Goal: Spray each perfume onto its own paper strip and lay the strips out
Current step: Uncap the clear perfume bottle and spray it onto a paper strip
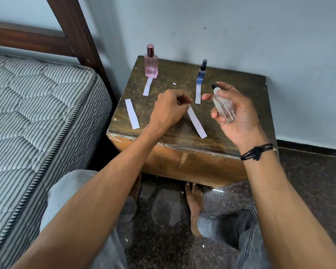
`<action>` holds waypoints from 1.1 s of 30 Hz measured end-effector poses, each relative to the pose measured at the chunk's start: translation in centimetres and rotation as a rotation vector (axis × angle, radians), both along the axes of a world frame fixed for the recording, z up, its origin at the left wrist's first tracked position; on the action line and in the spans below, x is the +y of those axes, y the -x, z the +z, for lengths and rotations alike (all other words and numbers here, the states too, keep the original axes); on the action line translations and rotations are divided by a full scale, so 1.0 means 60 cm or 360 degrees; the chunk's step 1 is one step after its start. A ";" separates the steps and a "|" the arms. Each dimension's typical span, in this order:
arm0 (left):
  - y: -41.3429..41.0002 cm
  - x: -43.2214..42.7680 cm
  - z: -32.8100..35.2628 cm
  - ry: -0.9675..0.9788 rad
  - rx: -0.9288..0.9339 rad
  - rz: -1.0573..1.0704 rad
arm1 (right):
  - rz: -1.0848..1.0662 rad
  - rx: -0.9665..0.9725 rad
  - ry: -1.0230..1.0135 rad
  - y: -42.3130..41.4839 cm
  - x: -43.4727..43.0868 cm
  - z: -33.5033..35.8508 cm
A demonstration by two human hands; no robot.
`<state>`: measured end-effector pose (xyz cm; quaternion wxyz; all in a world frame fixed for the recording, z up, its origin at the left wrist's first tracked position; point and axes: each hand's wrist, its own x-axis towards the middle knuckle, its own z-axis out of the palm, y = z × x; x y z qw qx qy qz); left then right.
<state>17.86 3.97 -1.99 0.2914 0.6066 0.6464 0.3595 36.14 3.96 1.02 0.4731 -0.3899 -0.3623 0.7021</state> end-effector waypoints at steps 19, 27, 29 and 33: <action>0.001 0.002 -0.002 -0.0004 -0.0055 -0.0003 | -0.0053 -0.0076 0.0054 0.004 -0.008 0.006; 0.000 0.006 -0.010 0.0044 -0.0143 0.0028 | -0.0025 -0.0609 -0.0050 0.009 0.001 -0.006; 0.001 0.008 -0.013 0.0056 -0.0184 0.0029 | 0.0025 -0.0854 -0.0146 0.013 0.000 -0.012; 0.001 0.009 -0.013 0.0104 -0.0321 0.0038 | 0.0137 -0.1274 -0.0414 0.020 -0.005 -0.020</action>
